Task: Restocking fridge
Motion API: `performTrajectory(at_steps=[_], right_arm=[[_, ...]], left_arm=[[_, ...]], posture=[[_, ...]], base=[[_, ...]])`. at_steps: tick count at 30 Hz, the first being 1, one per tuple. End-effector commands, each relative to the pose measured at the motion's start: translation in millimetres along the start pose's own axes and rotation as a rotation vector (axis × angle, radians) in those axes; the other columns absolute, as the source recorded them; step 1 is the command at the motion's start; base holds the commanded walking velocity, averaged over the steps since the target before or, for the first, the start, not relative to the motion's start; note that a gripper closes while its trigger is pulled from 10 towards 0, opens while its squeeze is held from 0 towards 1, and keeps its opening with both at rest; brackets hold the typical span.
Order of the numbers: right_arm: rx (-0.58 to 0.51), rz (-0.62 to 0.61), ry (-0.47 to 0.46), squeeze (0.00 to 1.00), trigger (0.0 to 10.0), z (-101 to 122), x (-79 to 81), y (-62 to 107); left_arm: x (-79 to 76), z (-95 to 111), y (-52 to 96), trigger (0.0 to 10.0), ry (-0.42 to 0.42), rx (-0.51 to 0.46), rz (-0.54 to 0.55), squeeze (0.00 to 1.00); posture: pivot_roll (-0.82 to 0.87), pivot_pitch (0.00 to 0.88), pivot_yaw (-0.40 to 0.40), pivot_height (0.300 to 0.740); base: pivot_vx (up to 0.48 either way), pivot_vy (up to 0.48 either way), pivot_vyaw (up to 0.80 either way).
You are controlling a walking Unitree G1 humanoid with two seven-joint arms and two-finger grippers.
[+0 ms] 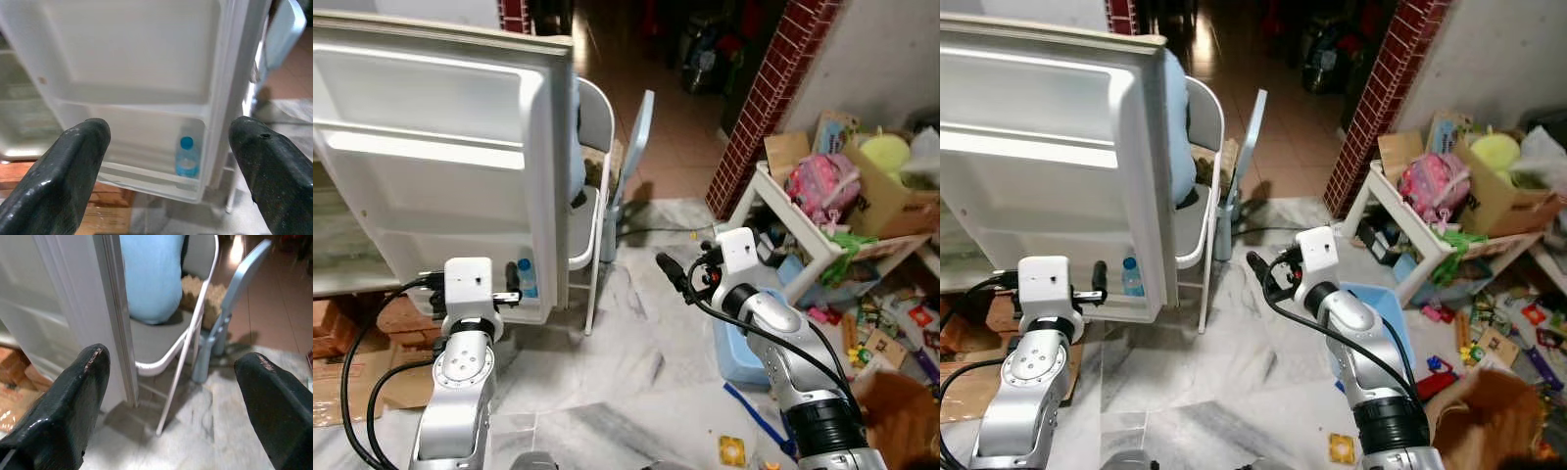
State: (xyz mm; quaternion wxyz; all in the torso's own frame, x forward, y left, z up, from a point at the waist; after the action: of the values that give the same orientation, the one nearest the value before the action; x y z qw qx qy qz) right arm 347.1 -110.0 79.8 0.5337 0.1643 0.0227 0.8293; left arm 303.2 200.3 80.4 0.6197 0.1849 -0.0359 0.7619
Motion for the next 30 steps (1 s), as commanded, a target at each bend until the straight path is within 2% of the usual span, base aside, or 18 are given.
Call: performTrajectory(at_steps=[1, 9, 14, 17, 30], right_arm=[[-0.066, -0.023, 0.012, 0.0, 10.0, 15, -1.0, -1.9], [-0.082, -0.089, 0.025, 0.0, 10.0, 14, -7.8, -2.8], [-0.092, -0.125, 0.027, 0.0, 10.0, 16, -15.1, -2.4], [-0.108, -0.154, 0.032, 0.0, 10.0, 20, -20.2, -4.1], [-0.127, -0.168, 0.037, 0.0, 10.0, 24, -23.0, -6.3]], left_arm=[[5.1, 6, -1.5, 10.0, 0.002, -0.024, 0.028, 0.0], [-2.0, 12, -2.9, 10.0, 0.027, -0.055, -0.003, 0.0], [-1.8, 11, -3.6, 10.0, 0.03, -0.056, -0.002, 0.0], [-2.1, 11, -4.1, 10.0, 0.034, -0.059, -0.004, 0.0], [-5.0, 12, -4.2, 10.0, 0.038, -0.064, -0.013, 0.0]], posture=[[0.07, 0.0, -0.066, 0.74], [0.07, 0.0, -0.07, 0.74], [0.07, 0.0, -0.073, 0.74], [0.07, 0.0, -0.073, 0.74], [0.07, 0.0, -0.076, 0.74]], base=[[0.0, 0.0, 0.5], [0.0, 0.0, 0.75], [0.276, 0.0, 0.64], [0.341, 0.0, 0.0], [0.378, 0.0, 0.0]])
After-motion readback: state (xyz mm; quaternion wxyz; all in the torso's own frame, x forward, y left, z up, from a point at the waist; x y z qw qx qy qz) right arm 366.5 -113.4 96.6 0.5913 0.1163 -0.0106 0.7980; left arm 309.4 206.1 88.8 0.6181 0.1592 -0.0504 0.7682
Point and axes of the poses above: a point about 5 cm out from each wrist's last joint towards the gripper, its own y axis pointing back from the gripper into the wrist, its own z axis along the axis of the wrist's last joint, x = y × z, the point moved 6 cm from there along -y, pointing out of the wrist towards the gripper, and after that the axes turned 10 degrees about -y, right-handed, at the moved point
